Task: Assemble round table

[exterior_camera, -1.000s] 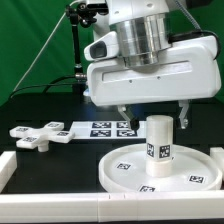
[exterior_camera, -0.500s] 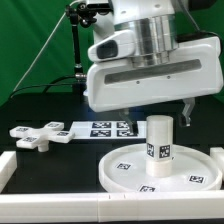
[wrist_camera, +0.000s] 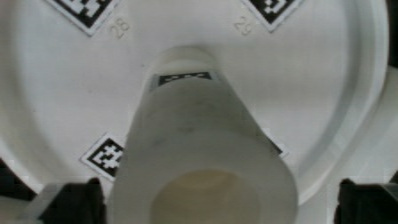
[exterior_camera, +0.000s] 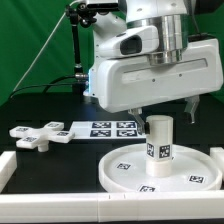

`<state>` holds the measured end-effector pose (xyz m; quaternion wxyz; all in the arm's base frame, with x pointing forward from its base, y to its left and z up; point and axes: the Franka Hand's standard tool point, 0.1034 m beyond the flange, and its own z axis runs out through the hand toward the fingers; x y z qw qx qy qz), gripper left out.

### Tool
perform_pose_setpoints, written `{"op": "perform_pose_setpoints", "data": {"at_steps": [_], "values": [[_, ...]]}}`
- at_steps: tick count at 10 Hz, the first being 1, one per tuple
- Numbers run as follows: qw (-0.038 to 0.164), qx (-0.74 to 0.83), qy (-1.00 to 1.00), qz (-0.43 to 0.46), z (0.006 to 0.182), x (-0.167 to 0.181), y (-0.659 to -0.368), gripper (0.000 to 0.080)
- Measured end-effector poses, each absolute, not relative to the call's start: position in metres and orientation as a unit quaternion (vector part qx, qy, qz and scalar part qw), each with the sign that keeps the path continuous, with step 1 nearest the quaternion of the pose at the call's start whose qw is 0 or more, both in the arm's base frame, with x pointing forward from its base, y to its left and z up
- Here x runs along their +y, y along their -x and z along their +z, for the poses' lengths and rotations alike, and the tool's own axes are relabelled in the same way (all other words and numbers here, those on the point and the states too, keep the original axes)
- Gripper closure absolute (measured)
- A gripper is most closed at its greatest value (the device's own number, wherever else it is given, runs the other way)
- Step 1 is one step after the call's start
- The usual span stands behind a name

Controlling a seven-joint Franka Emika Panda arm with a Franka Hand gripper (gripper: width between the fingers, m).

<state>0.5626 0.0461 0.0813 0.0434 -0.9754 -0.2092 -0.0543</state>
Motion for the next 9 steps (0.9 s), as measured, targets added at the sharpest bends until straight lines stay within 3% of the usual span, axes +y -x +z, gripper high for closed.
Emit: {"op": "perform_pose_setpoints", "data": {"at_steps": [9], "values": [[-0.003, -0.555, 0.832, 0.005, 0.071, 0.054, -0.558, 0.0150]]}}
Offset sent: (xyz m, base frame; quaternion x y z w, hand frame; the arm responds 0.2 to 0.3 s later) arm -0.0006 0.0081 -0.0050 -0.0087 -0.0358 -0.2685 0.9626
